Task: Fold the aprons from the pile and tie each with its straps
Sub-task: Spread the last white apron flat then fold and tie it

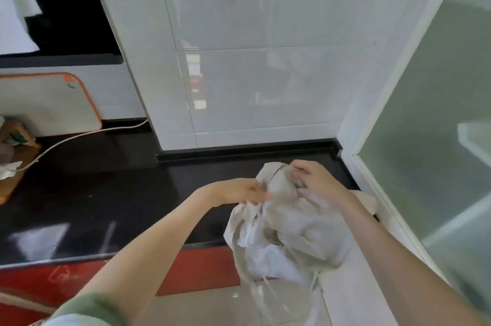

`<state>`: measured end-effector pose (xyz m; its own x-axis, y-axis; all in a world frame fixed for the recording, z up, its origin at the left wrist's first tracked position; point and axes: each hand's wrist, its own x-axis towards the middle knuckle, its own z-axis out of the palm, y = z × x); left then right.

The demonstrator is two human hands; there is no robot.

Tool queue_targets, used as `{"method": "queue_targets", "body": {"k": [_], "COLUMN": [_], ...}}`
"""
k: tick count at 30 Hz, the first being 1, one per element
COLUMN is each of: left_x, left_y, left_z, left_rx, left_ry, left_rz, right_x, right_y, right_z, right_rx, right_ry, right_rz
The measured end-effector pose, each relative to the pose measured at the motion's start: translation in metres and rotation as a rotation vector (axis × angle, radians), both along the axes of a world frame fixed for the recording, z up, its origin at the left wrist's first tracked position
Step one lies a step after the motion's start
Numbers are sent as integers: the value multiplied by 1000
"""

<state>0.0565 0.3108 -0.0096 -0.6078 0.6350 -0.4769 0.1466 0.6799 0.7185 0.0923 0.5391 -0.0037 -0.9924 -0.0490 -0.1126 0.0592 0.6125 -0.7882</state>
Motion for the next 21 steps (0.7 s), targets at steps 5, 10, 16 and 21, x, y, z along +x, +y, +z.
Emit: {"method": "queue_targets", "body": {"k": [5, 10, 16, 21], "left_x": [-2, 10, 16, 23], "left_y": [-7, -7, -13, -21], "left_z": [7, 10, 15, 12], "left_rx": [70, 23, -19, 99], "left_ry": [328, 433, 674, 755], "left_rz": [194, 201, 227, 318], "right_x": [9, 18, 25, 30], "right_y": [-17, -30, -36, -48], "right_z": [17, 19, 13, 9], "right_rx": [27, 38, -84, 215], "right_ry": [54, 121, 27, -115], "right_rz": [160, 95, -71, 78]}}
